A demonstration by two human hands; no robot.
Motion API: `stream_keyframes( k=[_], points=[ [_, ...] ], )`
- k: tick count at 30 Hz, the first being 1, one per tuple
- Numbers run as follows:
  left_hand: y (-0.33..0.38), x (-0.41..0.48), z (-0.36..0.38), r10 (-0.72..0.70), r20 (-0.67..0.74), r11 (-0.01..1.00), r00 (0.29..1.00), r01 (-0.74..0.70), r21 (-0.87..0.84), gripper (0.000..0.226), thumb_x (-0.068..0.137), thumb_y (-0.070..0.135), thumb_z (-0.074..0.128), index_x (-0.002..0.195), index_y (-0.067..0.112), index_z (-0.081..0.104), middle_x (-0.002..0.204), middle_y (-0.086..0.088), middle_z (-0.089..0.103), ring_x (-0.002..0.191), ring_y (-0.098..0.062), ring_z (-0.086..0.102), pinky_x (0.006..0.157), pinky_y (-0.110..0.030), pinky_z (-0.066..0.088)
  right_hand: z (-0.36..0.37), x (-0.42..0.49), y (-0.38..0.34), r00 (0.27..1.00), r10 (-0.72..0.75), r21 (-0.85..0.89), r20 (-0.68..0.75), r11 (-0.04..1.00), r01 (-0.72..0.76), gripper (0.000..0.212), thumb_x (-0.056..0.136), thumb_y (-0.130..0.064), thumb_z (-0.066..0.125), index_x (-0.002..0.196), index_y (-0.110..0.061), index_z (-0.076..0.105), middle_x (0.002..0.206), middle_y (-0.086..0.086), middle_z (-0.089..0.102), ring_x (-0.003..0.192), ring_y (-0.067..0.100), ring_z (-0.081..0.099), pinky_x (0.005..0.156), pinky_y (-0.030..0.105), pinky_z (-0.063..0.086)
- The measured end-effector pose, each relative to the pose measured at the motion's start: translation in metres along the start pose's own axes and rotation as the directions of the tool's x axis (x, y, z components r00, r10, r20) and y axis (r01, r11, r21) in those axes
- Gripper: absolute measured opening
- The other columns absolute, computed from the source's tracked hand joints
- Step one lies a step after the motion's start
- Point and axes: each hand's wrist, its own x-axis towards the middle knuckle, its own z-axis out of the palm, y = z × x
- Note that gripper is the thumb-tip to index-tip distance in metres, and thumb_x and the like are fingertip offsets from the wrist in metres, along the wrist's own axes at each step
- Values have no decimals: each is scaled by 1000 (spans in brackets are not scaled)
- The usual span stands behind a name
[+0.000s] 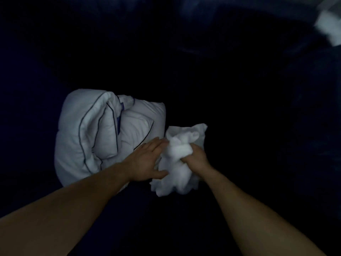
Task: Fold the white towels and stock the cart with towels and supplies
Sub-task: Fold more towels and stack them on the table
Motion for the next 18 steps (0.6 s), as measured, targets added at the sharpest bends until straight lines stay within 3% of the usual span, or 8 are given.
stream_keyframes(
  k=[4, 6, 8, 11, 13, 15, 18],
  points=[
    [76, -13, -78, -69, 80, 990, 994, 78, -117, 130, 62, 78, 72, 147, 48, -22, 164, 8, 5, 148, -13, 13, 121, -37, 22, -48, -90, -95, 992, -113, 49, -50, 992, 115, 16, 95, -39, 62, 107, -29, 65, 106, -1, 70, 96, 16, 66, 85, 33, 55],
    [117, -18, -110, -106, 30, 981, 994, 110, -163, 141, 54, 70, 83, 140, 58, -29, 164, 11, 3, 147, -13, 18, 117, -38, 31, -75, -136, -133, 981, -191, 115, -44, 974, 195, 7, 88, -28, 66, 93, -33, 69, 96, -6, 73, 93, 14, 68, 80, 31, 55],
    [164, -20, -137, -97, -56, 967, 994, 80, -240, 148, 50, 60, 90, 140, 59, -27, 162, 13, 9, 144, -10, 25, 112, -40, 39, -100, -180, -165, 961, -270, 199, -60, 940, 276, 15, 77, -24, 65, 83, -35, 72, 87, -9, 75, 90, 13, 71, 77, 32, 56],
    [228, -19, -170, -29, -270, 918, 962, -81, -388, 139, 53, 42, 95, 153, 41, -1, 147, 26, 31, 134, 6, 37, 107, -34, 44, -133, -236, -206, 912, -394, 293, -114, 864, 409, 27, 78, -16, 61, 94, -32, 75, 97, -3, 76, 98, 20, 71, 81, 37, 57],
    [270, -22, -194, -67, -375, 895, 925, -111, -433, 120, 59, 33, 95, 150, 39, 17, 130, 33, 45, 122, 11, 47, 100, -28, 47, -156, -268, -226, 862, -480, 356, -161, 787, 504, 33, 79, -10, 60, 109, -16, 71, 108, 9, 73, 104, 27, 69, 83, 40, 58],
    [313, -27, -219, -112, -461, 876, 880, -132, -464, 104, 60, 32, 94, 144, 38, 33, 124, 24, 57, 115, 5, 56, 95, -28, 50, -181, -301, -240, 820, -528, 448, -222, 691, 567, 36, 78, -5, 61, 115, -6, 63, 110, 17, 69, 103, 33, 68, 80, 43, 59],
    [384, -37, -255, -158, -578, 852, 801, -186, -490, 75, 66, 25, 90, 129, 33, 52, 114, 14, 67, 103, 1, 65, 82, -21, 54, -220, -353, -247, 731, -629, 518, -265, 547, 658, 55, 78, -18, 76, 128, -15, 51, 123, 12, 63, 105, 28, 68, 80, 41, 58]
  ],
)
